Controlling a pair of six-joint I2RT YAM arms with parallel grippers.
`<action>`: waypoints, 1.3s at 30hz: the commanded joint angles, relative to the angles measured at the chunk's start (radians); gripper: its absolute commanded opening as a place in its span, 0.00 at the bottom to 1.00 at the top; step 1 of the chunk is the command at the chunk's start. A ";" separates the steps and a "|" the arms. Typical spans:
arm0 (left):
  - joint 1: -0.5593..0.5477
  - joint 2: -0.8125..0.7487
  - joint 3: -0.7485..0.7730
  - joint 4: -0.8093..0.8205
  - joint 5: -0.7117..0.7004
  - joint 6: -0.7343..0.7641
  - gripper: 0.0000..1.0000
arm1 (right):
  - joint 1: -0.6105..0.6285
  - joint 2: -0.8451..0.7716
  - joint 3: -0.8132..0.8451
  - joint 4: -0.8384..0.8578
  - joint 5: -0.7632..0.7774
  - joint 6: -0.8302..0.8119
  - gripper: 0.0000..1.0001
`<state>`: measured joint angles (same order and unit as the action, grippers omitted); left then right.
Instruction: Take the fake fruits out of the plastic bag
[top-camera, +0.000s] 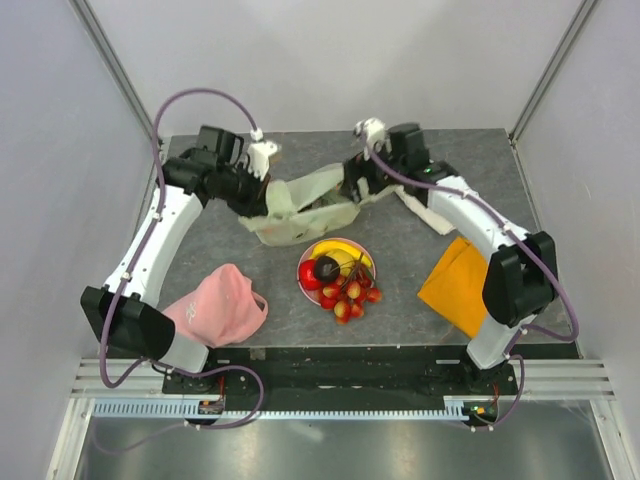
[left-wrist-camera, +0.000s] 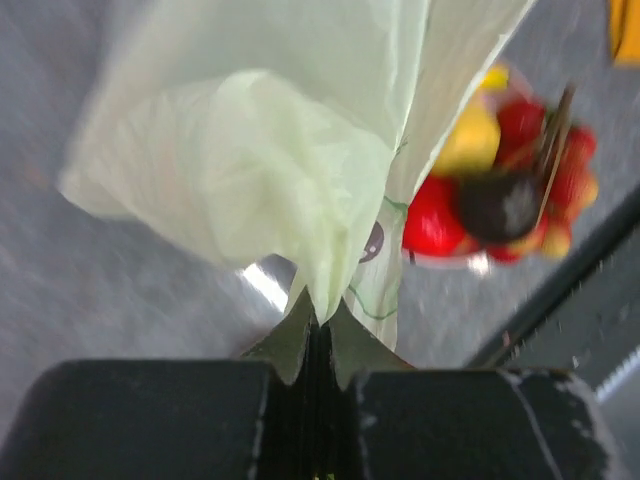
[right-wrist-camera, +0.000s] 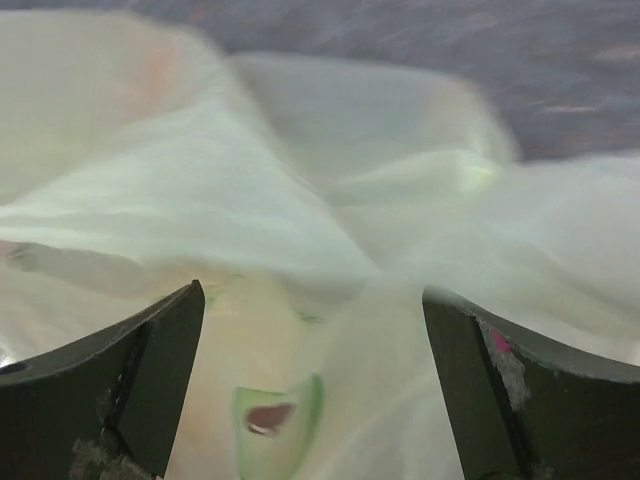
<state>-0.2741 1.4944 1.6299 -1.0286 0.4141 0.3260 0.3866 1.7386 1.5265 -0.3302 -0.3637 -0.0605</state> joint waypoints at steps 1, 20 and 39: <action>0.015 -0.112 -0.120 -0.060 -0.089 0.054 0.02 | 0.126 -0.045 -0.071 0.062 -0.192 -0.062 0.98; 0.114 -0.211 -0.208 -0.108 0.198 -0.025 0.02 | 0.198 0.354 0.414 -0.265 -0.408 -0.140 0.86; 0.170 -0.203 -0.321 -0.027 0.346 -0.165 0.02 | 0.300 -0.017 0.124 -0.130 -0.334 -0.263 0.84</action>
<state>-0.1066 1.3102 1.2747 -1.0710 0.6266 0.1829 0.6464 1.7420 1.6821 -0.4599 -0.5571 -0.2623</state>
